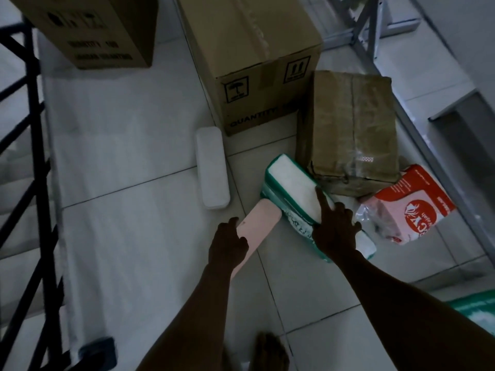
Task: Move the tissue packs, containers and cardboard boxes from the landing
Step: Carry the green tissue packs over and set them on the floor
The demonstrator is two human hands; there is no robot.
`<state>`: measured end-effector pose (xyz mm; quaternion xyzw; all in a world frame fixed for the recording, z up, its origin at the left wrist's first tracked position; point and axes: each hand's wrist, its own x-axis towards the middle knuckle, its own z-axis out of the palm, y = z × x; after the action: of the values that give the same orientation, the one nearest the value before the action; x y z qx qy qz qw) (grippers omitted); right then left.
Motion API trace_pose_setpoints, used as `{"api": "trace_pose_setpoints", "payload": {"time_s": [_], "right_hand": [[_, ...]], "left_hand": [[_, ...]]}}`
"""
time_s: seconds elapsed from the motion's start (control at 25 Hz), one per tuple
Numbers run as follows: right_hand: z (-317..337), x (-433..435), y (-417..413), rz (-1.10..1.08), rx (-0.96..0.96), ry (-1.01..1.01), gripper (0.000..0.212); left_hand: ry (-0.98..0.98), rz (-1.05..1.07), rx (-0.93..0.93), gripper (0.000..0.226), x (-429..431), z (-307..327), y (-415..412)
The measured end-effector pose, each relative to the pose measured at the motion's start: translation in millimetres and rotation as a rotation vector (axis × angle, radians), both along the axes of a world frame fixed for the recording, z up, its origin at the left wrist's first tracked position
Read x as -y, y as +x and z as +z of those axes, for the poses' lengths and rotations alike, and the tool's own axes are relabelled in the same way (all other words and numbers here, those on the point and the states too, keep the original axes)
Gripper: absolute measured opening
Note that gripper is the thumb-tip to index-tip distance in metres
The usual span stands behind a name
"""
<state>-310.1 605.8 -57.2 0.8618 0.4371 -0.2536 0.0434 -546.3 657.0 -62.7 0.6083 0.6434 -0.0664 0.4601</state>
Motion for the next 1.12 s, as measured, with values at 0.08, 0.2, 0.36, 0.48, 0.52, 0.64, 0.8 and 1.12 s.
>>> {"api": "trace_pose_setpoints", "payload": {"time_s": [0.08,0.2,0.36,0.48,0.52,0.64,0.8,1.12], "right_hand": [[15.5,7.1,0.0,0.009,0.004,0.004,0.101],[43.5,18.0,3.0,0.001,0.011,0.024,0.096],[80.2,35.9,-5.8,-0.032,-0.007,0.066,0.093],[104.7,62.0,-14.3,-0.023,-0.094,0.160,0.096],[115.8,70.5,-17.2,-0.032,-0.157,0.189,0.096],[144.3,95.4,-28.1,-0.103,-0.450,0.232,0.094],[176.5,152.9,-64.8,-0.285,-0.865,0.161,0.094],[225.9,268.7,-176.6,-0.033,-0.982,-0.116,0.090]], "left_hand": [[0.007,0.022,-0.005,0.062,6.4,11.6,-4.9],[0.014,0.037,0.011,0.059,26.0,31.8,-10.1],[0.022,0.033,0.030,0.062,59.0,57.6,-14.9],[0.071,0.036,0.056,0.062,84.9,76.5,-20.7],[0.085,0.054,0.077,0.062,93.7,83.6,-22.2],[0.105,0.165,0.151,0.060,127.3,104.4,-24.4],[0.005,0.491,0.299,0.057,196.8,131.5,-42.3],[-0.104,0.970,0.360,0.068,346.0,177.5,-155.6]]}}
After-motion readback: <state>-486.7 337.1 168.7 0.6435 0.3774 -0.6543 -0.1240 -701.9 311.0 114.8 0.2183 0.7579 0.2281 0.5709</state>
